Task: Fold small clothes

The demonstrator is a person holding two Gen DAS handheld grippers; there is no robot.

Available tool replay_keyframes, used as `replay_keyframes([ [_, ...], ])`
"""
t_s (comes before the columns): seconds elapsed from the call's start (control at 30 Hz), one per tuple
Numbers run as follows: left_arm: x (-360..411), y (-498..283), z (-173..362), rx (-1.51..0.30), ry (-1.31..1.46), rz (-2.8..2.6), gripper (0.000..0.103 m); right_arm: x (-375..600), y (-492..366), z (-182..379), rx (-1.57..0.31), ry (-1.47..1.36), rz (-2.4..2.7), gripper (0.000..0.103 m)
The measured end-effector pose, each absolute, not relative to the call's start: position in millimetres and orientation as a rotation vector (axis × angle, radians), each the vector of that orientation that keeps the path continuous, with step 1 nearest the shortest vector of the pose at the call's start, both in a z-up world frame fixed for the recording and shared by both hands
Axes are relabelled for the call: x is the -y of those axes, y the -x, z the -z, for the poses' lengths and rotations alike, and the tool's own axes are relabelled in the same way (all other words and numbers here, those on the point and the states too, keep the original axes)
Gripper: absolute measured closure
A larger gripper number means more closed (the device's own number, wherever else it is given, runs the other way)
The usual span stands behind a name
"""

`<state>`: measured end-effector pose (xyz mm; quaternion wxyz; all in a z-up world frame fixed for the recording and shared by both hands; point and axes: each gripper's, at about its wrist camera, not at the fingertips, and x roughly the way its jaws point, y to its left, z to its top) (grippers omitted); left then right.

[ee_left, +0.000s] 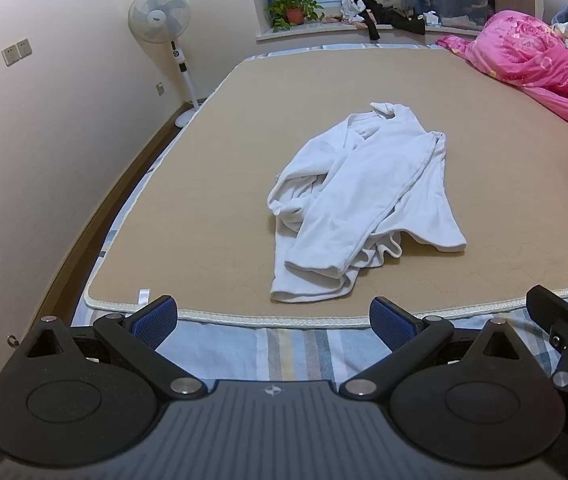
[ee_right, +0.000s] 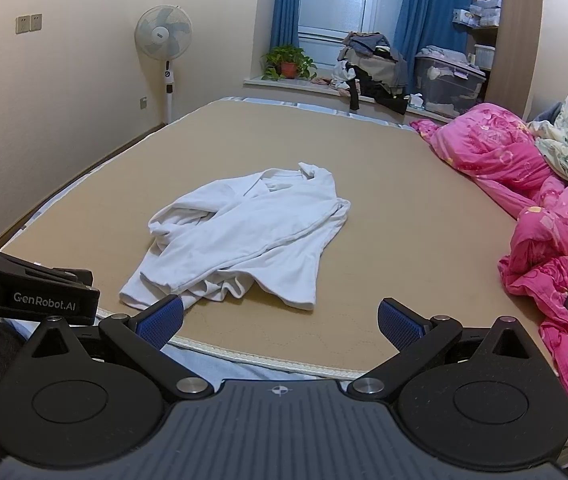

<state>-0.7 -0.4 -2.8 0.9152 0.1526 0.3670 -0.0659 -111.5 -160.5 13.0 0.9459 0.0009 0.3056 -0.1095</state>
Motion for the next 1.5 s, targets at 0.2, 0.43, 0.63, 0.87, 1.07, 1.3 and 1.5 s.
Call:
replay_keyframes([
  [0.2, 0.9, 1.2, 1.4, -0.756, -0.315, 0.138, 0.001, 160.2, 111.1, -11.5, -0.622, 0.007, 0.22, 0.001],
  [0.43, 0.5, 2.1, 0.7, -0.753, -0.315, 0.139, 0.001, 160.9, 110.8, -10.3, -0.624, 0.009, 0.215, 0.001],
  [0.63, 0.0, 1.4, 1.3, -0.755, -0.314, 0.14, 0.001, 160.8, 109.5, -9.3, -0.625, 0.014, 0.214, 0.001],
  [0.87, 0.2, 1.3, 0.8, -0.755, -0.314, 0.14, 0.001, 161.0, 109.2, -8.8, -0.625, 0.015, 0.214, 0.001],
  [1.07, 0.3, 1.0, 0.7, -0.76, -0.313, 0.141, 0.001, 160.8, 108.6, -8.5, -0.628, 0.017, 0.213, 0.001],
  [1.3, -1.4, -1.1, 1.6, -0.768, -0.308, 0.142, 0.001, 161.0, 106.7, -6.5, -0.637, 0.018, 0.211, 0.001],
  [1.5, -3.4, -5.0, 7.2, -0.787, -0.301, 0.145, 0.001, 159.9, 103.8, -3.8, -0.649, 0.024, 0.208, 0.001],
])
